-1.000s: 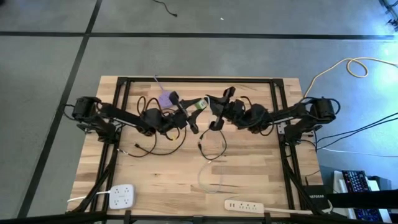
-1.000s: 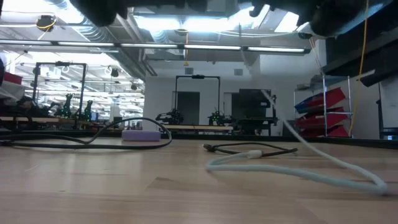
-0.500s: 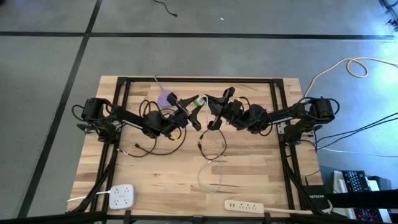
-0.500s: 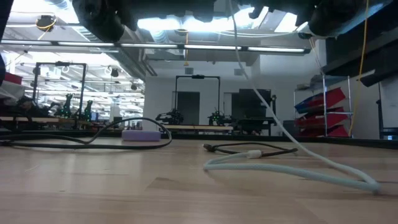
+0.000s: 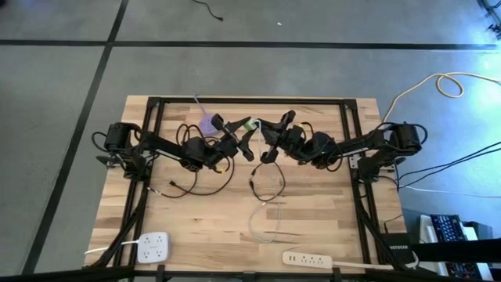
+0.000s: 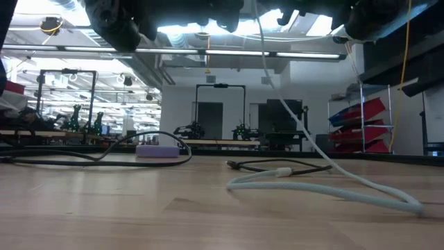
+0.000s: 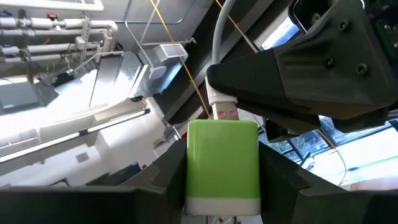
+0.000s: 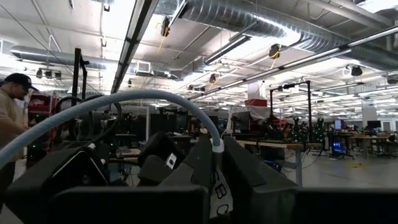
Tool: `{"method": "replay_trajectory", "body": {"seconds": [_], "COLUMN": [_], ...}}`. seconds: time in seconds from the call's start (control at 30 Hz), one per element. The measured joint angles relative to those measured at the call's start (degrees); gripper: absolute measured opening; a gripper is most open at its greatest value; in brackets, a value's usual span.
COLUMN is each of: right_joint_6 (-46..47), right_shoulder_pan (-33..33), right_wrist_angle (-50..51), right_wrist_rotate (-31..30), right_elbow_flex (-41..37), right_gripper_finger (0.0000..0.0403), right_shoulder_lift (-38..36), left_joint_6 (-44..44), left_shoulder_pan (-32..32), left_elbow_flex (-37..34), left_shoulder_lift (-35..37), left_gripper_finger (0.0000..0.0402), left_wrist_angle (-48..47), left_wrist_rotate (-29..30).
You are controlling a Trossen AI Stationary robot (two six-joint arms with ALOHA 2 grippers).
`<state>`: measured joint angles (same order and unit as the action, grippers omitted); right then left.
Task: Insert USB
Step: Insert the white usb cable into the green charger adapter
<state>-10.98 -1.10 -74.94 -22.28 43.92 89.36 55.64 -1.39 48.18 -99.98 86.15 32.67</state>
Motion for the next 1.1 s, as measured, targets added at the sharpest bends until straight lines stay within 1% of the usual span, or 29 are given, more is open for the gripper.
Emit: {"method": "replay_trajectory", "body": {"seconds": [0.3,0.43,0.53,0.57,0.63,0.7,0.73,0.83,0.87,0.97,1.0,1.1], "right_joint_6": [0.0,3.0,3.5,3.5,3.5,2.9,2.7,2.3,2.2,1.9,2.3,3.0], "right_shoulder_pan": [0.1,0.1,0.0,0.0,-0.4,-0.9,-1.0,-2.0,-2.4,-2.7,-2.6,-2.7], "right_wrist_angle": [0.4,5.4,6.4,6.2,5.6,3.2,0.4,-13.3,-15.2,-14.0,-14.4,-13.9], "right_wrist_rotate": [-0.2,-0.2,-0.3,-1.0,-4.3,-8.4,-9.7,-10.3,-10.8,-13.8,-13.7,-11.0], "right_elbow_flex": [0.3,2.7,3.4,3.4,3.4,3.4,3.2,1.8,1.6,1.2,1.2,1.3], "right_gripper_finger": [0.0,0.0001,0.0001,0.0001,0.0001,0.0001,0.0001,0.0001,0.0001,0.0001,0.0001,0.0001], "right_shoulder_lift": [0.0,-0.1,-0.1,-0.1,-0.1,0.0,0.5,3.4,4.2,4.9,5.5,6.0], "left_joint_6": [-0.2,-1.0,-1.0,-1.0,-1.0,-0.9,-0.9,0.3,0.5,0.7,1.0,1.6], "left_shoulder_pan": [0.0,0.0,0.0,0.0,0.0,0.0,-0.1,-0.2,-0.1,-0.1,-0.1,0.0], "left_elbow_flex": [0.0,0.0,0.0,0.0,0.0,0.0,0.0,0.0,0.0,0.0,0.0,0.0], "left_shoulder_lift": [0.0,0.0,0.0,0.0,0.0,0.0,0.0,0.1,0.1,0.1,0.1,0.1], "left_gripper_finger": [0.0123,0.0123,0.0123,0.0123,0.0123,0.0123,0.0123,0.0123,0.0123,0.0123,0.0123,0.0123], "left_wrist_angle": [-0.3,-0.3,-0.4,-0.3,-0.3,0.6,1.1,2.2,2.1,2.4,2.4,1.3], "left_wrist_rotate": [-0.5,-0.4,-0.4,-0.5,-0.5,-1.0,-1.4,-1.6,-1.7,-1.7,-1.7,-1.5]}}
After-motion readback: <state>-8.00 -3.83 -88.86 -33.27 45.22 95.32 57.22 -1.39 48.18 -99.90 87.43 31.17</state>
